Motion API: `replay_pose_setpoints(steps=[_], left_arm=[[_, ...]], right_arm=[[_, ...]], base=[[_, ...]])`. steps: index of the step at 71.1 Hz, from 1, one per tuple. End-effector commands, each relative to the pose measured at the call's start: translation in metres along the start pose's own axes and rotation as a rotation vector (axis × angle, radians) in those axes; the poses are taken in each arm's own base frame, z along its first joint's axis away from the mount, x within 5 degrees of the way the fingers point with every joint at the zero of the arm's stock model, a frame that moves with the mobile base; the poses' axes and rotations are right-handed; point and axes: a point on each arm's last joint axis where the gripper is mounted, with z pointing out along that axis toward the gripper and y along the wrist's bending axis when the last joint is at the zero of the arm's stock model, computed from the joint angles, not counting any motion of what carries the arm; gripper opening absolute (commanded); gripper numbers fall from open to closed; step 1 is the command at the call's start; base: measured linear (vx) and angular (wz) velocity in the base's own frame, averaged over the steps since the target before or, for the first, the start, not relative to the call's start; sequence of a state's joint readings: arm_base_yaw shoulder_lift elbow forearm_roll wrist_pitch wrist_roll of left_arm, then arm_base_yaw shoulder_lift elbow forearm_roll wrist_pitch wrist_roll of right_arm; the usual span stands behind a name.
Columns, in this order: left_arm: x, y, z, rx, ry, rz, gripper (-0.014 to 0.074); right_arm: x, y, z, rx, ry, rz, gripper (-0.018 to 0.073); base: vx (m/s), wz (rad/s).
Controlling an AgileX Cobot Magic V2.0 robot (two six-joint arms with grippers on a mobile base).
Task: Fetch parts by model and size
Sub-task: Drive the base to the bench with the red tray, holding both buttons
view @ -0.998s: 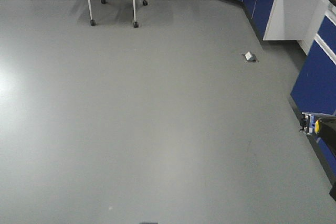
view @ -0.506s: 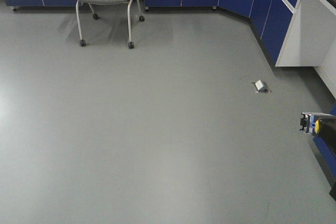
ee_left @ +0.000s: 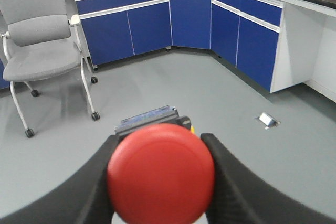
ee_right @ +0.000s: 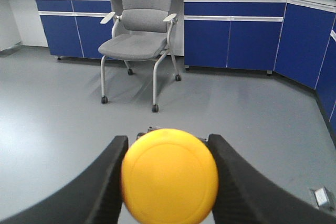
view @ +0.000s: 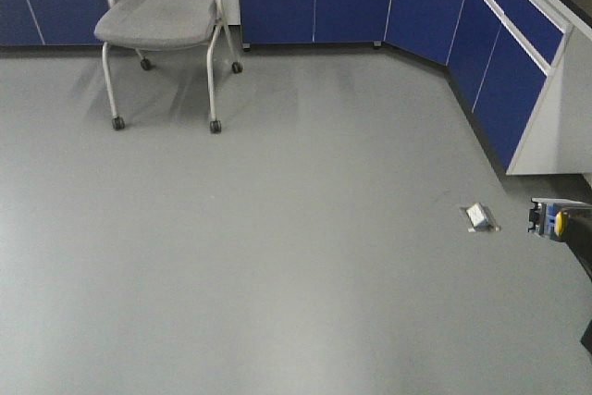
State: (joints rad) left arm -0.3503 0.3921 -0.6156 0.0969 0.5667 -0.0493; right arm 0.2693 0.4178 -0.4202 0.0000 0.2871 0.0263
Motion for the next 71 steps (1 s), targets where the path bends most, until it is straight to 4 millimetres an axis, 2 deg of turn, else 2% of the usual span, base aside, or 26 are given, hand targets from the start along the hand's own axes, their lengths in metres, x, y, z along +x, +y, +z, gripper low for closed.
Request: replay_pose_setpoints(steps=[1, 71], left_arm=[[-0.0150, -0.0005, -0.0026, 0.010, -0.098, -0.002, -0.0006], [-0.0150, -0.0005, -0.0026, 0.010, -0.098, -0.002, -0.0006]], right_arm=[[-0.0178, 0.0002, -0.0029, 0.000, -0.114, -0.005, -0.0010], [-0.0178, 0.0002, -0.0029, 0.000, -0.114, -0.005, -0.0010]], base=[[0.66, -0.05], [0.60, -0.04]])
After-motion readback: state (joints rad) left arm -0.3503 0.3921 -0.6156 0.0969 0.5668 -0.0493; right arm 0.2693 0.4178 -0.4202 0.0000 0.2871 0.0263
